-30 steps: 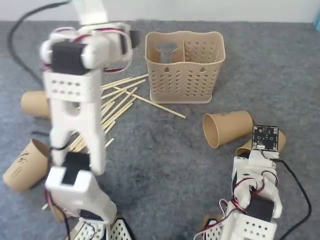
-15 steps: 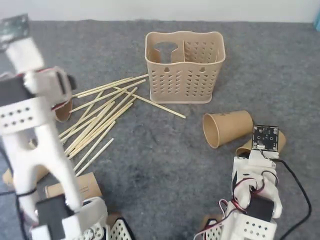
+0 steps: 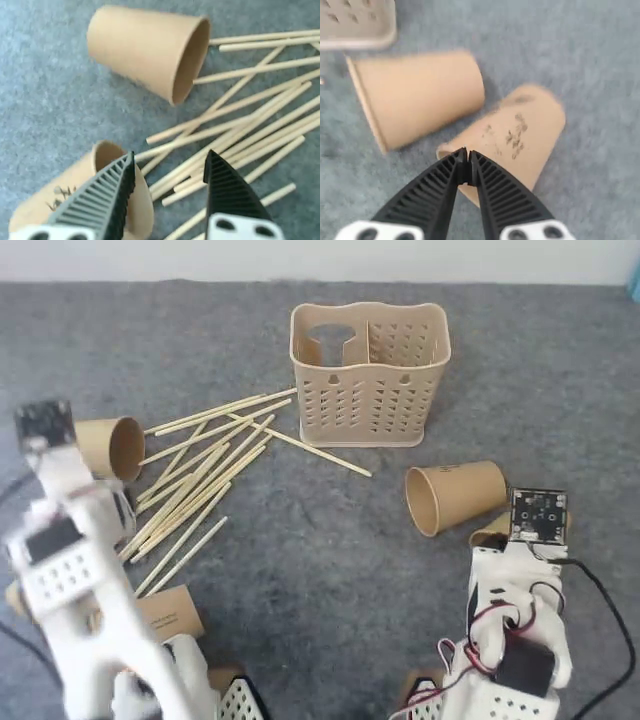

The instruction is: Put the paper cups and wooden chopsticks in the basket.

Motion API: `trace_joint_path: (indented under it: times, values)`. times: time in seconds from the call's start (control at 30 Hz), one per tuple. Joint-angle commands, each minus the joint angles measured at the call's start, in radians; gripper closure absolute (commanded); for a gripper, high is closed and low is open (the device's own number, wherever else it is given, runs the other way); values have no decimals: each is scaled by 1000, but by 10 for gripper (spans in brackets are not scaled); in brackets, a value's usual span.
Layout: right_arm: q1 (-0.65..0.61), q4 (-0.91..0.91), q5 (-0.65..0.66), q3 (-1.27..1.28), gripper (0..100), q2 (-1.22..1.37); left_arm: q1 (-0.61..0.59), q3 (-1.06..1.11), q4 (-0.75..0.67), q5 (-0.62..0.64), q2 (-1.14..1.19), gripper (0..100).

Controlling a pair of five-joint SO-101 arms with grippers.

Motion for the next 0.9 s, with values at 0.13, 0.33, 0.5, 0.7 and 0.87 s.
trace_joint_path:
  times: [0.13,0.33,0.5,0.7,0.87]
  values:
    - [-131,-12,98,-94,855,-13,-6,291,-29,75,-474,786]
    - [-139,-24,81,-54,872,-13,-8,338,-35,106,-715,783]
    - [-107,-48,97,-69,872,-12,-17,320,-29,104,-687,783]
    - [-82,33,322,-77,869,-10,-101,300,-28,112,-559,784]
    - [-59,77,462,-78,762,-10,-100,298,-34,176,-451,783]
